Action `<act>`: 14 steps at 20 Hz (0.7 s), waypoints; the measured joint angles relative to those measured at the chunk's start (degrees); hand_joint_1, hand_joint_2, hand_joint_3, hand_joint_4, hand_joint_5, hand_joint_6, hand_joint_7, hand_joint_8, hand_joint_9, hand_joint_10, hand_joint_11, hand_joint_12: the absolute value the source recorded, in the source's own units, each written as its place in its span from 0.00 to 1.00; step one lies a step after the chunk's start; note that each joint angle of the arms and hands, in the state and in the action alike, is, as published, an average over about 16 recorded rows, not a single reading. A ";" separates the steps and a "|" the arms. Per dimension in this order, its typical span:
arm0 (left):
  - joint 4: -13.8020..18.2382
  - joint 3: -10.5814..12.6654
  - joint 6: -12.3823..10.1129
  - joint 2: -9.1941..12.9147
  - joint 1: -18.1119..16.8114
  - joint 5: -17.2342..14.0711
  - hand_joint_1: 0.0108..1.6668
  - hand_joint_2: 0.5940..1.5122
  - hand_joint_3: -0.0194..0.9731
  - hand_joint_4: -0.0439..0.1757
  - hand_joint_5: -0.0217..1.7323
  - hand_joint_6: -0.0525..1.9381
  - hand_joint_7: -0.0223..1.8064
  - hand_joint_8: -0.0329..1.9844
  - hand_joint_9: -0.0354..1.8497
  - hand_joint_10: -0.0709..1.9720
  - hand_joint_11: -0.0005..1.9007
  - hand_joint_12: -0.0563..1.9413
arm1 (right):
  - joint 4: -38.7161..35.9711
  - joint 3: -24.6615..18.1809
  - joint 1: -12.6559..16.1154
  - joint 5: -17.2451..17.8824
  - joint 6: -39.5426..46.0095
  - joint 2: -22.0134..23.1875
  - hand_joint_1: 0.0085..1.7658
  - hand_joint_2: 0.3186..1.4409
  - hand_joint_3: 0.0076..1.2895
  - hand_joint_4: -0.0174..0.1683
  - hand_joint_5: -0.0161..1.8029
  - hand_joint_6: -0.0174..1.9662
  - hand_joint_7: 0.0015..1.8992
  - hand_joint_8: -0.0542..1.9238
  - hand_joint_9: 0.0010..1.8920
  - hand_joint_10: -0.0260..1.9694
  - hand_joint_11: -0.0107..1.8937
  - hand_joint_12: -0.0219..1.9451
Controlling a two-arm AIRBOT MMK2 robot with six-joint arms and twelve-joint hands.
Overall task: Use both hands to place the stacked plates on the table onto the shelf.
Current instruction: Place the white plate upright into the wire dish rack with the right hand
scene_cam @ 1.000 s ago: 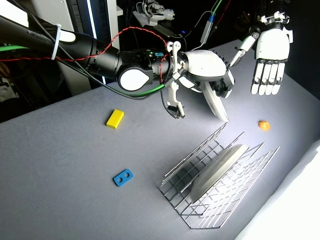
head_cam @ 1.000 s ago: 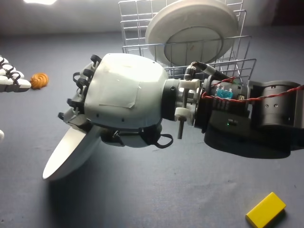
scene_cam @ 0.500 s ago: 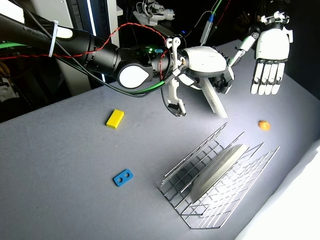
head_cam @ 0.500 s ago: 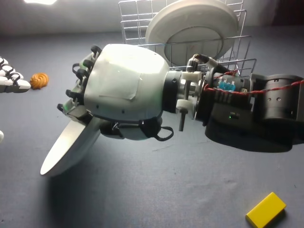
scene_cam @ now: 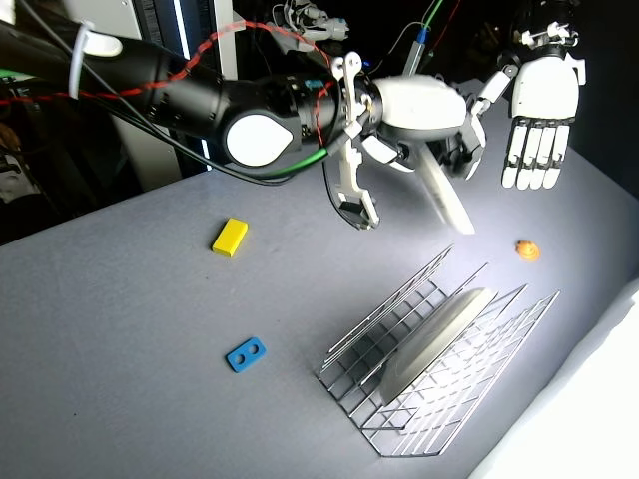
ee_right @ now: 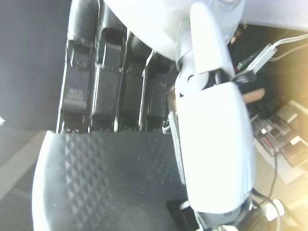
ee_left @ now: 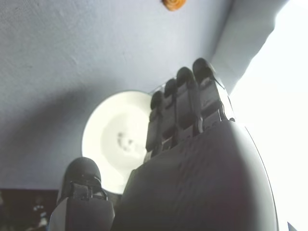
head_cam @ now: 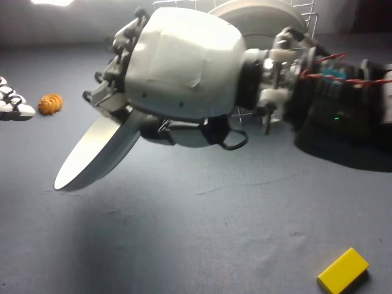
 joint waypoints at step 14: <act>1.53 1.12 -0.05 0.55 1.08 2.47 0.00 0.58 0.03 0.20 0.11 0.03 0.11 0.02 0.11 0.04 0.01 0.20 | 3.88 -7.45 8.10 -6.37 7.39 13.55 0.67 0.66 0.00 0.20 0.47 0.54 0.51 0.50 0.62 0.01 0.41 0.42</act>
